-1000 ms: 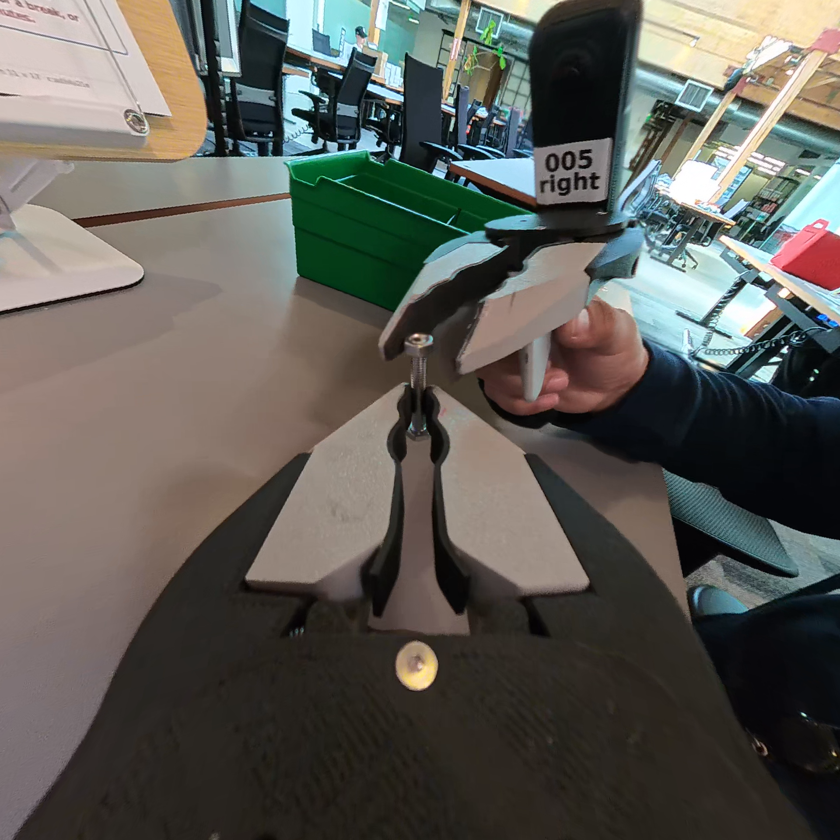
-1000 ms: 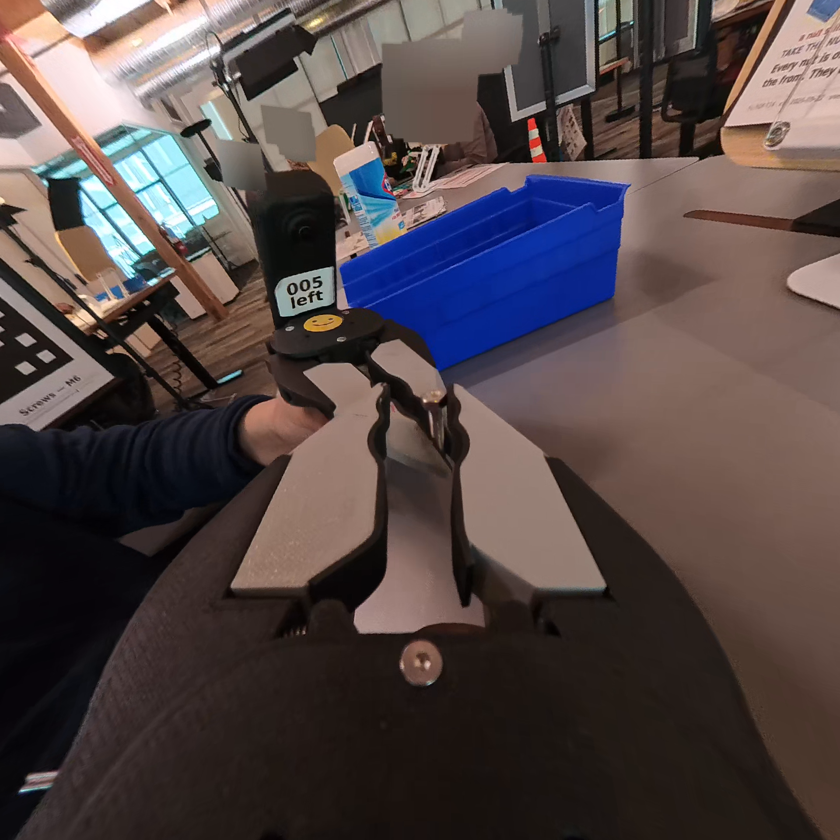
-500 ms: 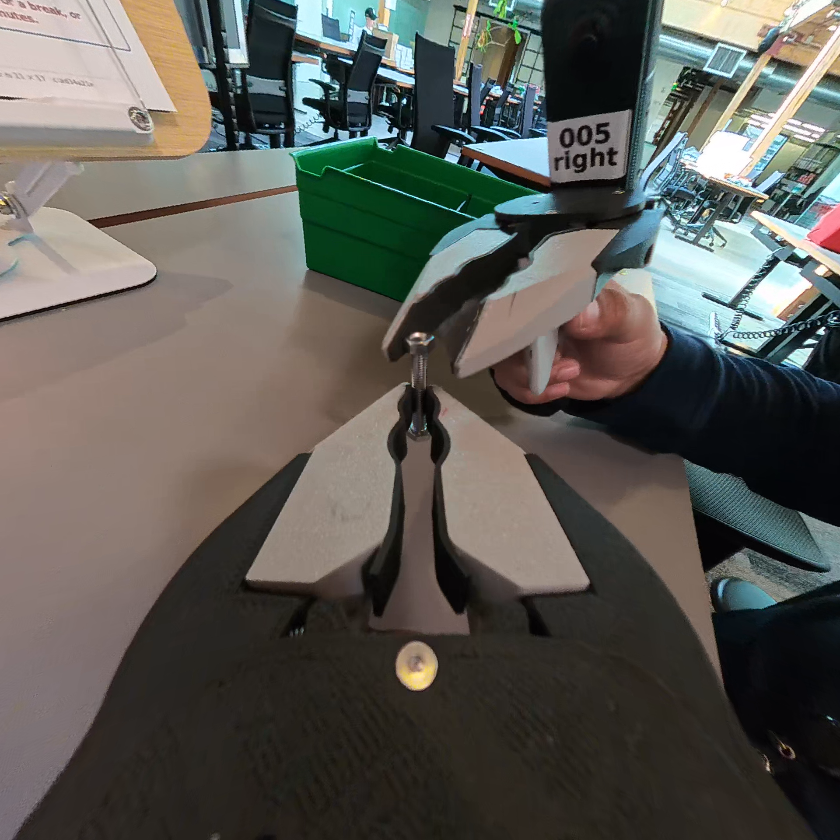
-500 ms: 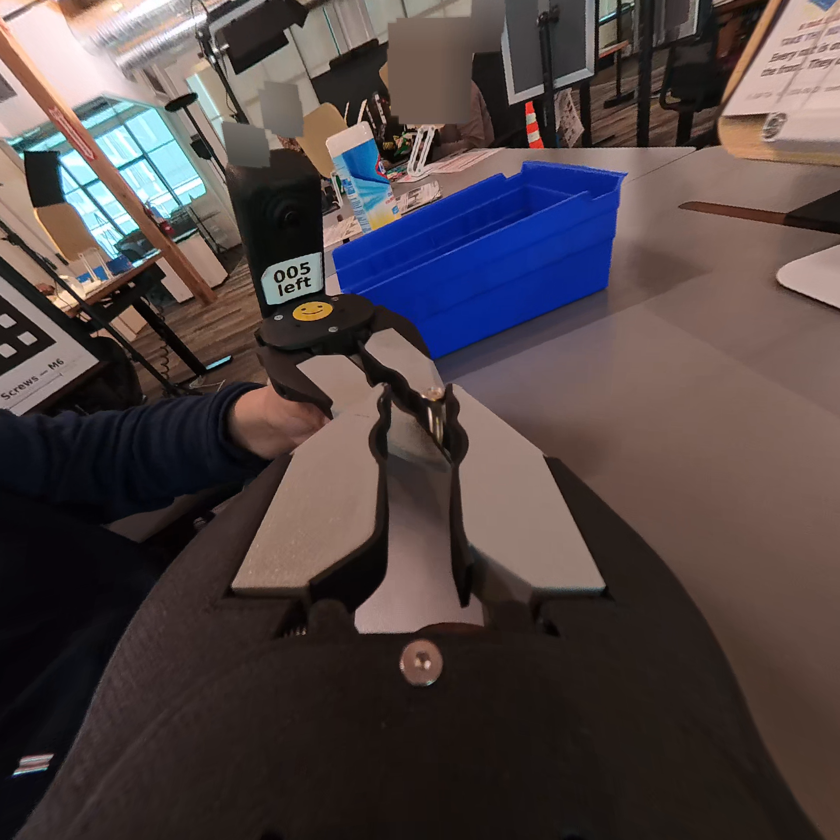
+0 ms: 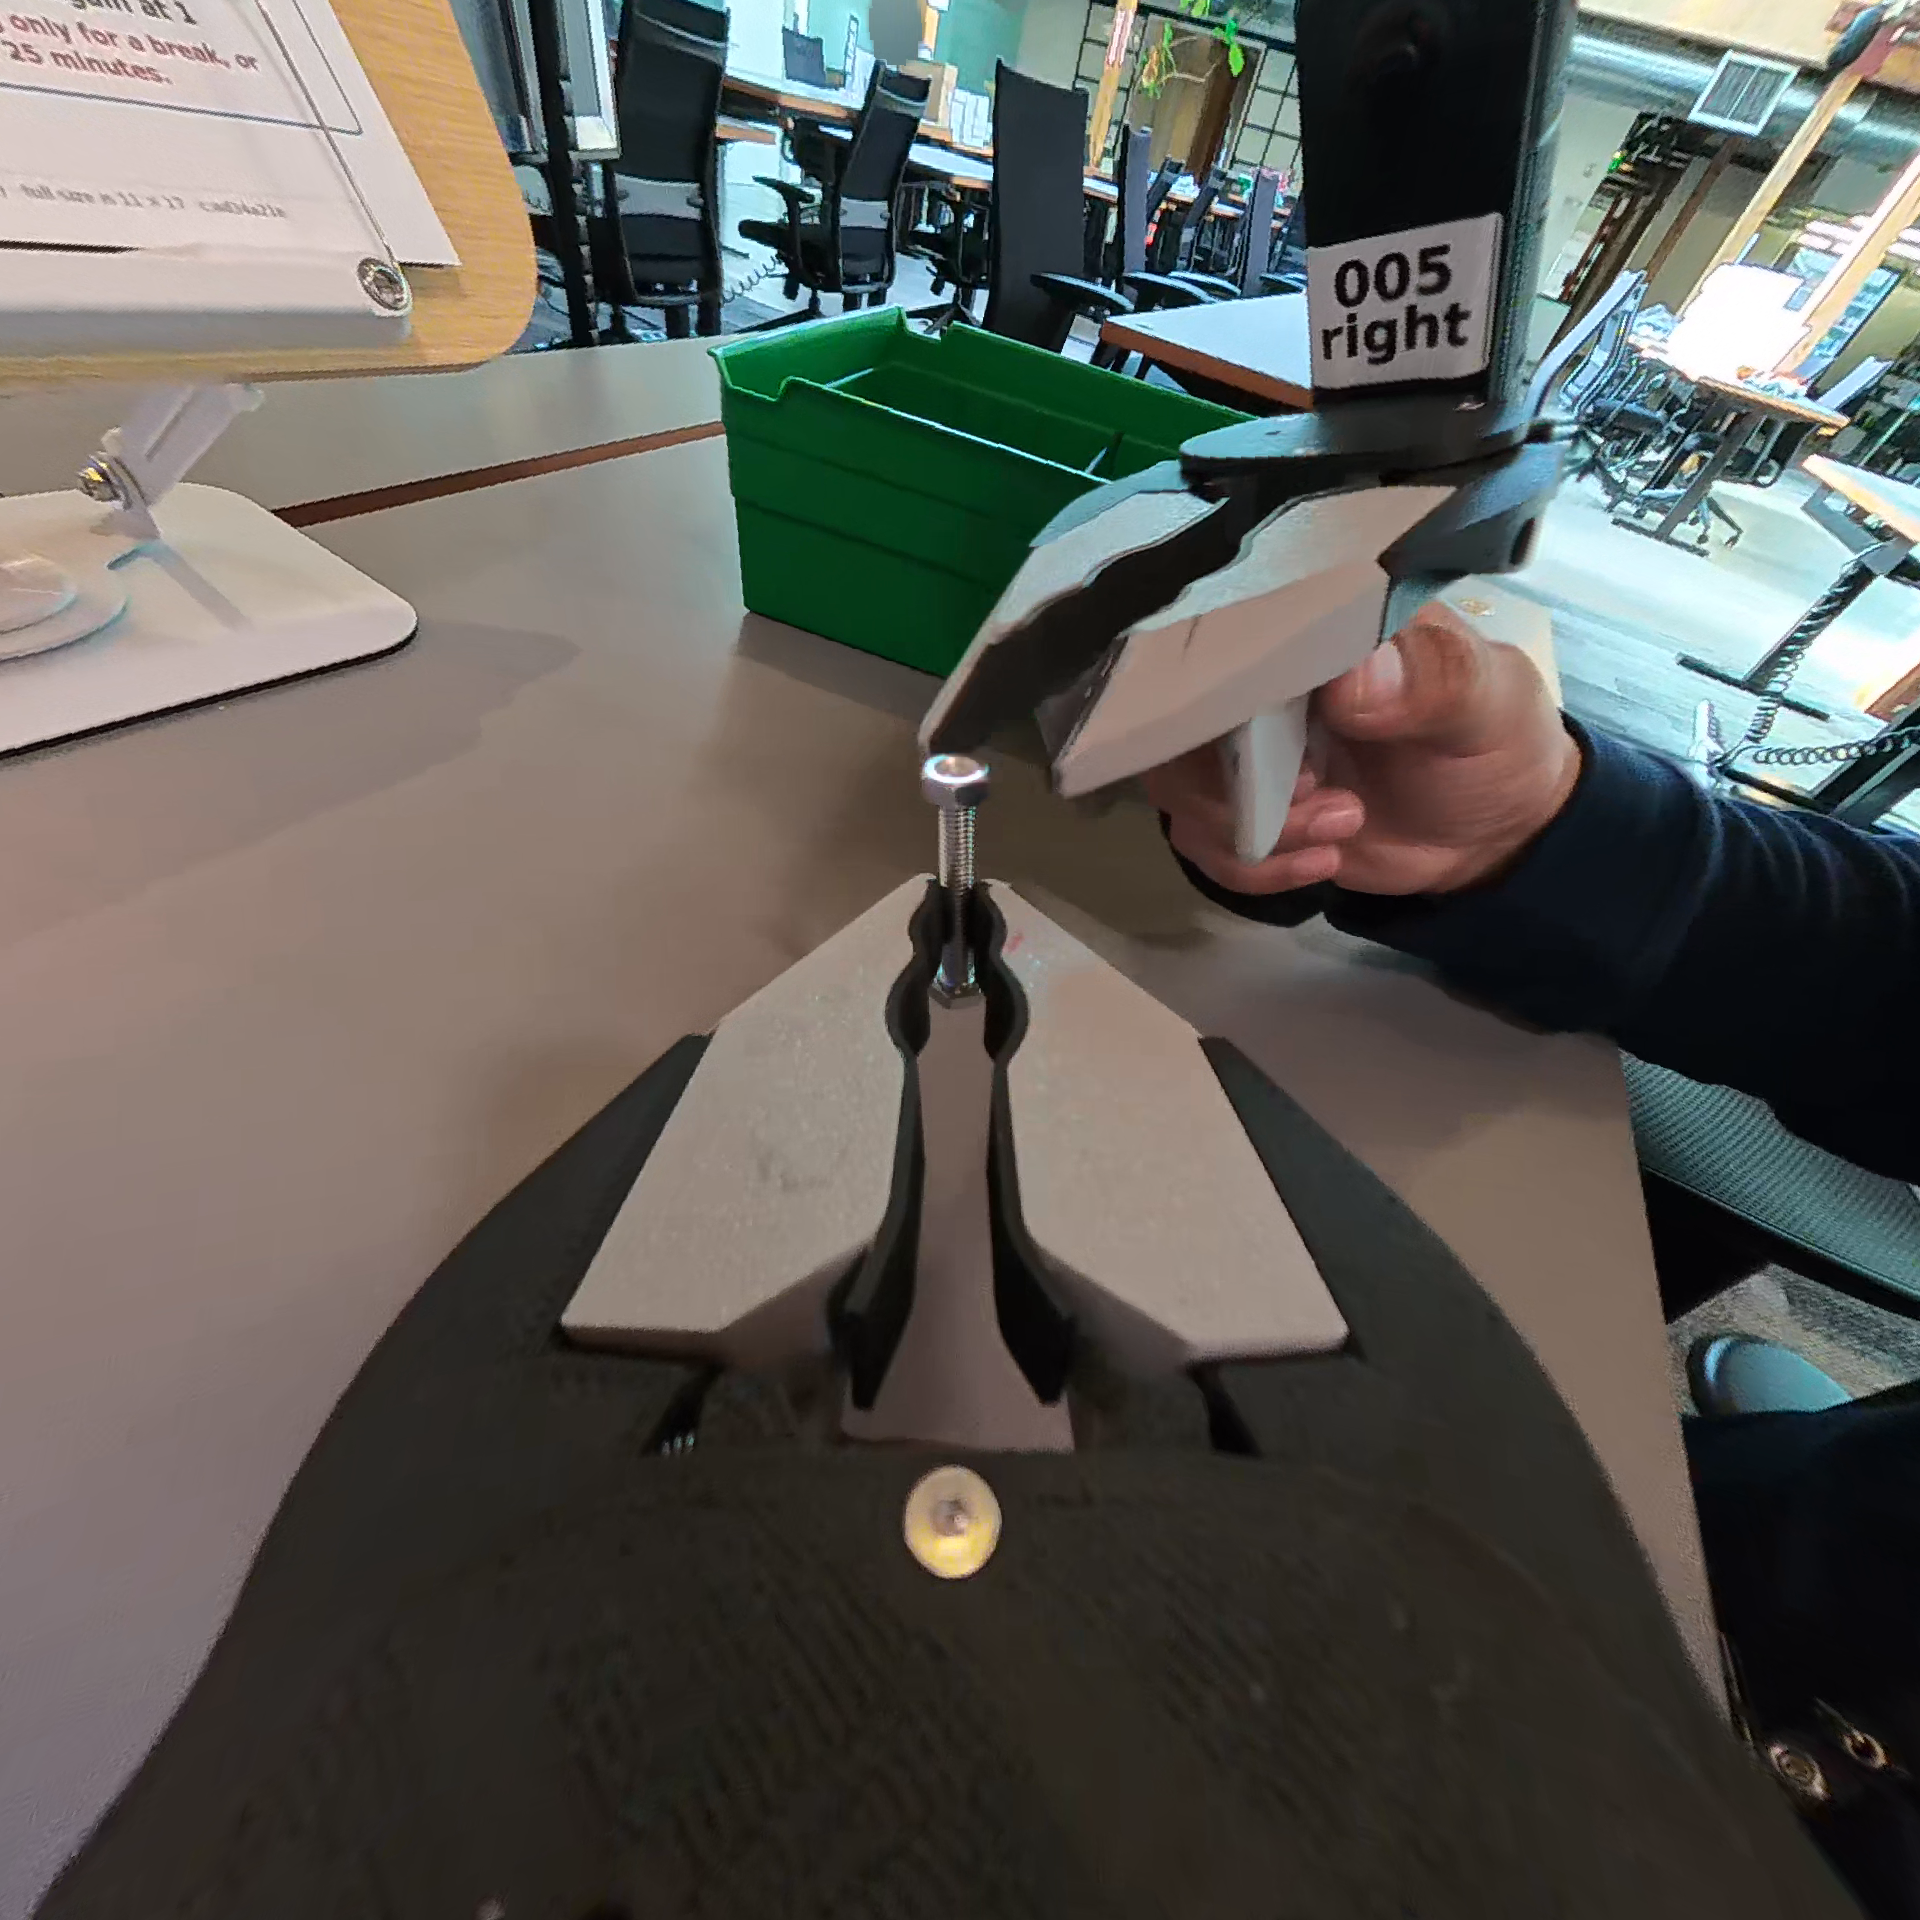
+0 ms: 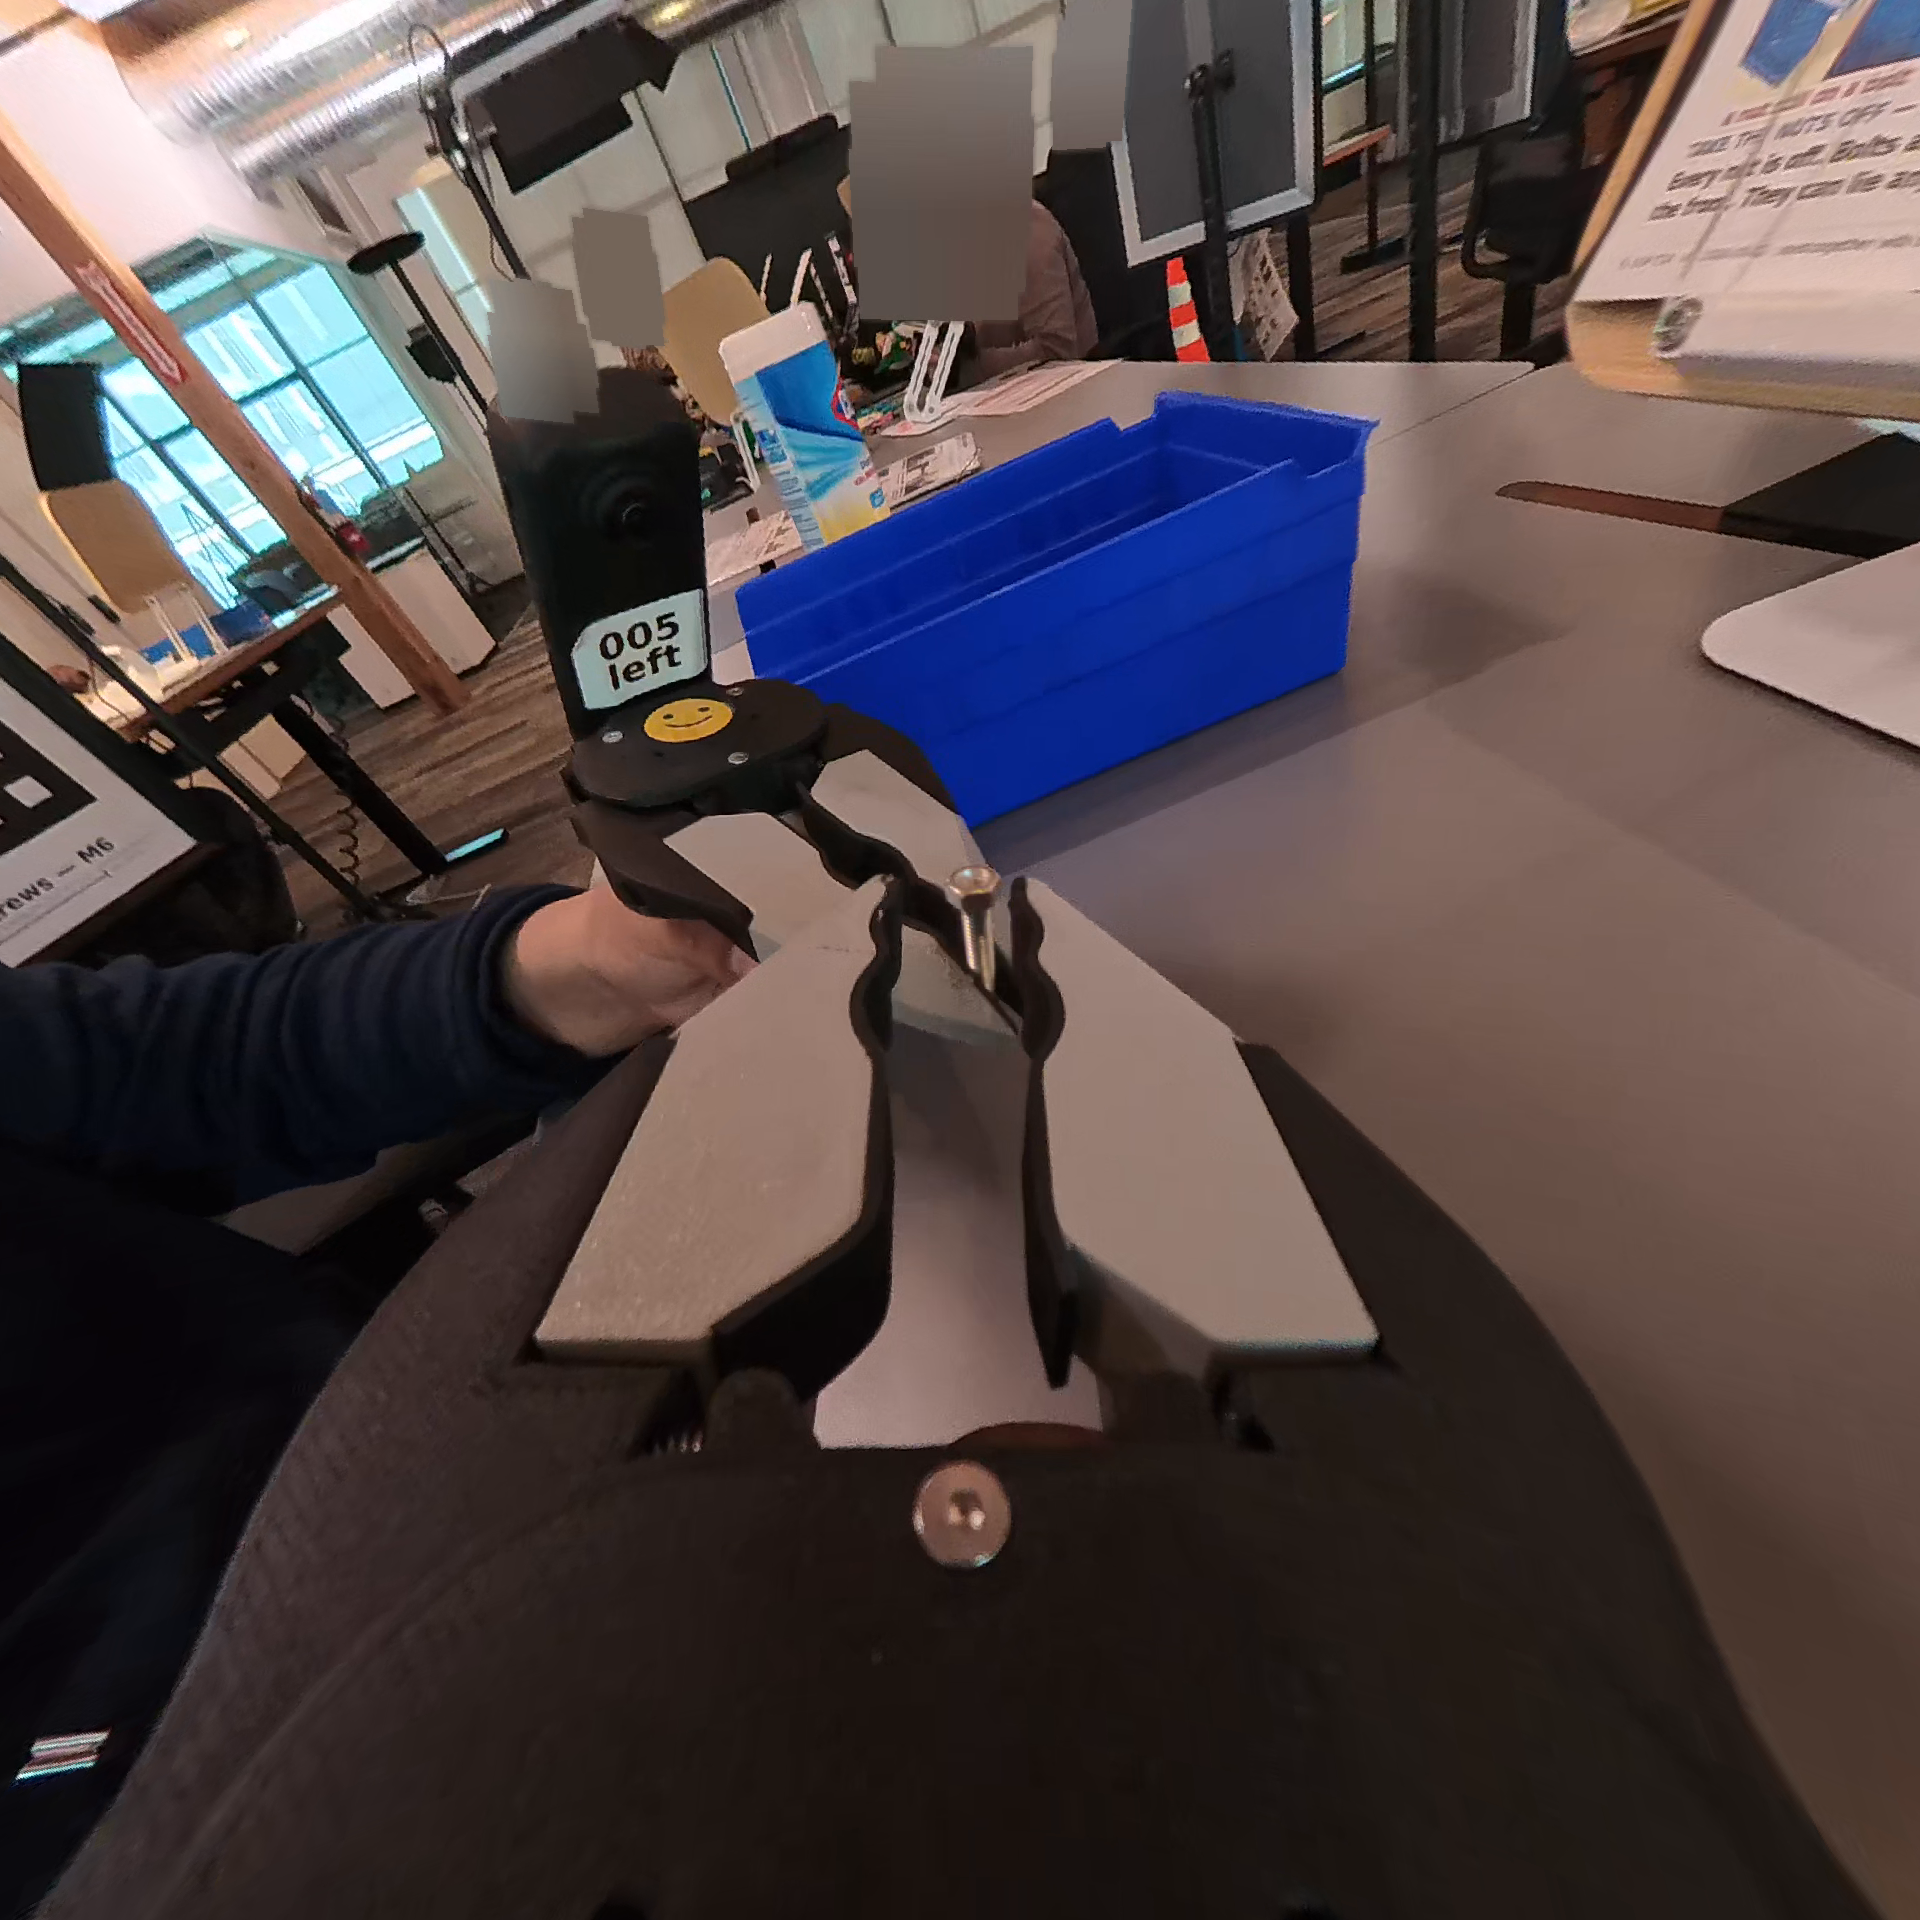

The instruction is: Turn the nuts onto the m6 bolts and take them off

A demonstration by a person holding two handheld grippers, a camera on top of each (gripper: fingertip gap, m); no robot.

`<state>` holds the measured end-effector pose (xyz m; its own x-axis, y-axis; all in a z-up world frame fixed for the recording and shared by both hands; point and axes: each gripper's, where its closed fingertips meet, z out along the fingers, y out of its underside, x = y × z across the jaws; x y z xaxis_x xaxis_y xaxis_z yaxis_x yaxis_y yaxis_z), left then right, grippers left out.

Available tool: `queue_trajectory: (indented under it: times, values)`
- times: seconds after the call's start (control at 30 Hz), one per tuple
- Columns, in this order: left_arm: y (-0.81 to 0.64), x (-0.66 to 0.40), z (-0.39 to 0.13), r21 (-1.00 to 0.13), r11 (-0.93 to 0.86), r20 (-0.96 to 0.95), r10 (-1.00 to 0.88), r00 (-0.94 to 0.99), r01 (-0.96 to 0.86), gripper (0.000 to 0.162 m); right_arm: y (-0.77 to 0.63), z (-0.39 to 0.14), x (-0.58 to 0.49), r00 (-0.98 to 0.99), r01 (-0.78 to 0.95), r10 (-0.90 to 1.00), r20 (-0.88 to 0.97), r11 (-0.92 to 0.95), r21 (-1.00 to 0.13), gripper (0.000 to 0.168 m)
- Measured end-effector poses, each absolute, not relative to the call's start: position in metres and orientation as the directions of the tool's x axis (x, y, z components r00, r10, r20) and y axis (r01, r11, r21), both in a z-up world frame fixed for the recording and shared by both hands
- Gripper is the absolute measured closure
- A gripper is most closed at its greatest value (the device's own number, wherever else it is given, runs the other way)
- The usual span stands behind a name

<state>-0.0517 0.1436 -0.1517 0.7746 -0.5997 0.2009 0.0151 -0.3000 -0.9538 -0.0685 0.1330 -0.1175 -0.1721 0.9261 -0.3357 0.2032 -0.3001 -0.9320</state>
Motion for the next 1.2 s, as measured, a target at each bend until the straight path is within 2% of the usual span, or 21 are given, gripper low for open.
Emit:
queue_trajectory:
  times: [0.4,0.7,0.83,1.2]
  values:
    - [0.144,-0.050,-0.153,-0.953,-0.303,0.202,-0.601,0.773,0.014,0.159,0.138,-0.116,-0.069,-0.156,0.197,0.923,-0.353,-0.321,-0.926,0.147]
    - [0.143,-0.046,-0.154,-0.952,-0.307,0.200,-0.608,0.768,0.005,0.159,0.127,-0.125,-0.081,-0.159,0.227,0.927,-0.338,-0.299,-0.927,0.151]
    - [0.142,-0.042,-0.153,-0.953,-0.302,0.199,-0.622,0.757,0.002,0.159,0.127,-0.127,-0.085,-0.164,0.223,0.918,-0.362,-0.323,-0.920,0.161]
    - [0.143,-0.041,-0.152,-0.948,-0.316,0.237,-0.626,0.743,0.036,0.159,0.128,-0.126,-0.085,-0.179,0.217,0.899,-0.399,-0.359,-0.908,0.161]
